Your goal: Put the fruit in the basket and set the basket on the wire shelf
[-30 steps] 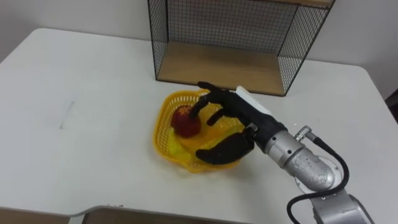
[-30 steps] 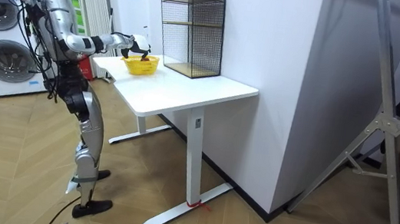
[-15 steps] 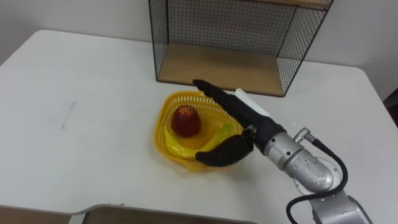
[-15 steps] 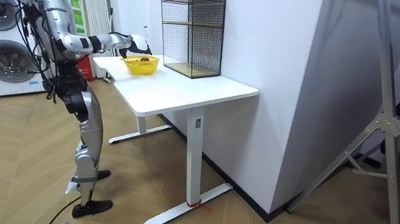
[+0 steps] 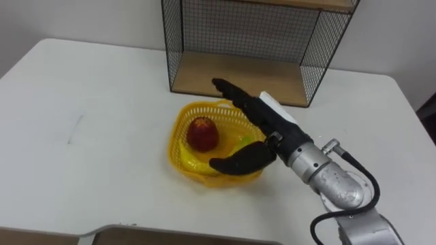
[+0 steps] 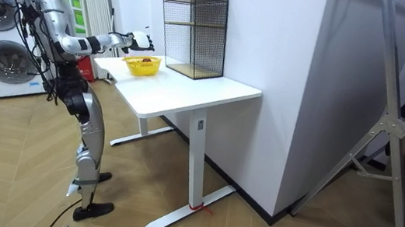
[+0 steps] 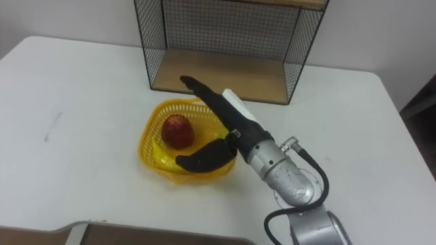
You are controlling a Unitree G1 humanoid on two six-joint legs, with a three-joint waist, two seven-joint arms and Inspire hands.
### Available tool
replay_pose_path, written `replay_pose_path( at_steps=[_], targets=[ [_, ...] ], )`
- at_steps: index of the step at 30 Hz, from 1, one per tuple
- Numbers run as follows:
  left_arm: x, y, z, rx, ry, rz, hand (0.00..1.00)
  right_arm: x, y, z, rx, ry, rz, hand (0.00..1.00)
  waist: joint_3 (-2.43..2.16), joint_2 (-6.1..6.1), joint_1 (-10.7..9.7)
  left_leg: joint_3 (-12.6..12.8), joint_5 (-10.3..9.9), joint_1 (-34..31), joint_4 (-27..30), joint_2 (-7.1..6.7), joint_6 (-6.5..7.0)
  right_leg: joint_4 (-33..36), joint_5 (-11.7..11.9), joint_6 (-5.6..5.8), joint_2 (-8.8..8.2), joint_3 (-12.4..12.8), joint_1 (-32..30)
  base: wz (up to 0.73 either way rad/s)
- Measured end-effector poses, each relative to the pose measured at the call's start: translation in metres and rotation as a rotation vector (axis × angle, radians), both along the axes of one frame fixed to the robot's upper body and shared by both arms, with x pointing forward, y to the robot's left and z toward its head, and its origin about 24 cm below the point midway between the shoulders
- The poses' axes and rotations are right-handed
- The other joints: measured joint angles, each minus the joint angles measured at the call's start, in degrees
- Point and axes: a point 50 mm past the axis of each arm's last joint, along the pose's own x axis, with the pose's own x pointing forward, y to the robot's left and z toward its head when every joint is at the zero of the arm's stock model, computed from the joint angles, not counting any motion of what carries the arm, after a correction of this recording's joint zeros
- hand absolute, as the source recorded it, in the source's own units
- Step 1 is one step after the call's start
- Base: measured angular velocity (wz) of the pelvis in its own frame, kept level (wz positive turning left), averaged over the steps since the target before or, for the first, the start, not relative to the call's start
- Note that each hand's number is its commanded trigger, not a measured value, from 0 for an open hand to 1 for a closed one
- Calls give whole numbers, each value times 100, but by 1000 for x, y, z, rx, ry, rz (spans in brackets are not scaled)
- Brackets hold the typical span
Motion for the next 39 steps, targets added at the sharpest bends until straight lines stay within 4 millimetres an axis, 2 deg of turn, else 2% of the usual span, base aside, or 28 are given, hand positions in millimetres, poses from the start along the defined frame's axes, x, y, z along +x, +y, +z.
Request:
replay_pose_path(
  at_steps=[6, 8, 10, 11, 13, 15, 18, 19, 21, 24, 26, 27, 30, 32, 35, 39],
  targets=[
    [-21, 7, 1, 3, 8, 148, 0, 6, -26, 14, 271, -31, -169, 0, 1, 7, -103, 0, 1, -5, 15, 0, -1, -87, 0, 0, 5, 3, 6, 0],
    [-34, 13, 2, 15, 0, 265, 0, 6, -36, 19, 329, -57, -225, 0, -9, 25, -148, -12, -3, -59, 45, -1, 0, -176, -1, 4, 8, -5, -13, 3],
    [-38, 19, 3, 40, -21, 376, 0, 4, -45, 23, 343, -83, -284, 0, -24, 61, -156, -33, -15, -123, 78, -6, 11, -173, 12, 12, 11, -17, -35, 5],
    [-44, 24, 5, 58, -30, 467, 0, 4, -49, 26, 351, -100, -314, 0, -52, 105, -152, -33, -18, -144, 91, -9, 15, -173, 24, 13, 10, -13, -42, 0],
    [-55, 32, 7, 103, -54, 646, 0, 3, -56, 28, 388, -113, -362, 0, -63, 175, -129, -18, -16, -76, 70, -12, 17, -167, 37, 14, 8, 7, -5, -3],
    [-71, 45, 12, 200, -88, 901, 0, -3, -64, 23, 392, -104, -432, 0, -79, 235, -106, -15, -14, 28, -62, -11, 13, -171, 35, 16, 7, 4, 65, 0],
    [-79, 58, 19, 299, -146, 1151, 0, -6, -74, 20, 382, -102, -490, 0, -77, 300, -88, 10, 5, 114, -153, -11, -2, -187, 33, 18, 4, 28, 98, -5],
    [-80, 65, 23, 352, -183, 1237, 0, -9, -80, 18, 376, -101, -529, 0, -90, 318, -28, 14, 20, 148, -191, -11, -4, -190, 32, 19, 4, 31, 99, 0],
    [-72, 77, 30, 423, -263, 1353, 0, -16, -89, 12, 369, -88, -593, 0, -97, 338, 46, 27, 25, 216, -218, -11, -9, -223, 30, 17, 3, 35, 130, 0],
    [-52, 102, 51, 568, -432, 1468, 0, -25, -96, 5, 333, -78, -667, 0, -104, 363, 136, 10, 27, 201, -217, -13, -14, -279, 26, 9, 3, 11, 168, 2],
    [-17, 123, 79, 655, -646, 1471, 0, -29, -100, 3, 285, -86, -702, 0, -112, 374, 204, -33, 37, 158, -192, -27, -18, -267, 10, 6, 3, 4, 119, 7],
    [-7, 127, 88, 674, -707, 1466, 0, -29, -101, 3, 285, -88, -708, 0, -112, 374, 212, -37, 40, 134, -182, -27, -18, -255, 10, 5, 3, 6, 95, 0],
    [41, 146, 152, 815, -1092, 1350, 0, -33, -106, 1, 257, -98, -761, 0, -123, 394, 306, -33, 49, 128, -203, -36, -10, -249, 14, 1, -6, 13, 77, 0],
    [60, 145, 186, 861, -1291, 1286, 0, -35, -107, -1, 243, -94, -772, 0, -119, 395, 315, -36, 49, 135, -223, -39, -10, -253, 14, 1, -9, 8, 78, 0],
    [76, 137, 219, 900, -1490, 1196, 0, -38, -108, -2, 238, -90, -776, 0, -110, 457, 287, -36, 50, 159, -277, -56, -8, -265, 11, 5, -26, -14, 84, 0],
    [87, 125, 243, 901, -1626, 1085, 0, -39, -107, -4, 252, -76, -763, 0, -88, 469, 180, -109, 51, 138, -286, -73, -7, -271, 6, 13, -34, -86, 85, 9]
  ],
)
